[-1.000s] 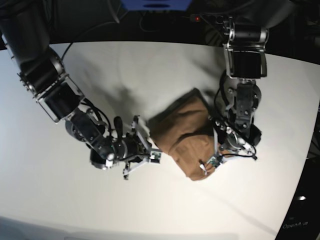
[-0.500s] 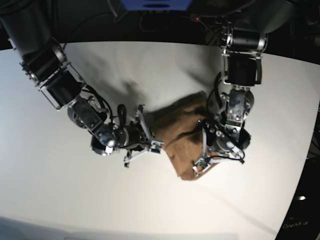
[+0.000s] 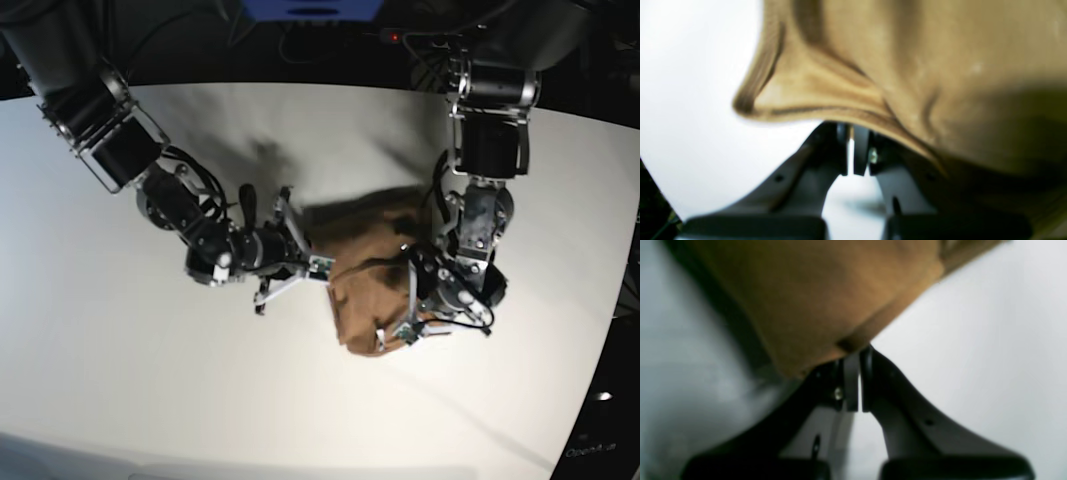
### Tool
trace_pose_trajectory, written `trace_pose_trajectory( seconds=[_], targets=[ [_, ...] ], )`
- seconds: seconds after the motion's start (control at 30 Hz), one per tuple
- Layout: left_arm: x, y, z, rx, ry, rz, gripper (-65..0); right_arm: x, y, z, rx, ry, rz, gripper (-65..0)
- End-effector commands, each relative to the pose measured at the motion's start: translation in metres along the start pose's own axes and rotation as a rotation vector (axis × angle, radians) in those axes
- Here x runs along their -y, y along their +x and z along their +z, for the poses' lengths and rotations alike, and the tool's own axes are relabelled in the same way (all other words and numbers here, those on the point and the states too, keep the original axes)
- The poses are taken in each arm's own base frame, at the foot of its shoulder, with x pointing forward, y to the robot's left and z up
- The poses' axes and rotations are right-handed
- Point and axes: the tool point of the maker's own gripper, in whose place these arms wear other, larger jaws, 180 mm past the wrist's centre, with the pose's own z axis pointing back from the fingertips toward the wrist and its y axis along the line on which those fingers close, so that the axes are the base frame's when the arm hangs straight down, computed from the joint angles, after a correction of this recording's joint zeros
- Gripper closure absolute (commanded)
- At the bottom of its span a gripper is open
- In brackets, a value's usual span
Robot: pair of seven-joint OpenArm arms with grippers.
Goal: Fold the T-shirt properly
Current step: 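Open both grippers and withdraw them from the folded shirt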
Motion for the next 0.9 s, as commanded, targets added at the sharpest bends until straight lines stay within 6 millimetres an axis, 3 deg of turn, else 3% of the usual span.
trace_pose_trajectory(
  seconds=[0.0,0.17,0.43,0.87],
  targets=[
    [-0.014,0.021,0.007,0.057,0.030,0.003,-2.3,-0.003,-0.014,0.004,-0.074,0.015,0.039,-0.3],
    [-0.009,0.030,0.008,0.073,0.021,0.005,-2.3,-0.009,-0.004,0.010,-0.074,0.006,0.071,-0.3],
    [-0.011,0.029,0.008,0.075,0.026,0.004,-2.3,-0.017,-0.008,0.009,-0.078,0.015,0.060,-0.3],
    [-0.034,0.052,0.036,0.156,0.114,-0.004,-2.3,-0.029,-0.014,0.006,-0.067,0.027,-0.003,-0.3]
  ],
)
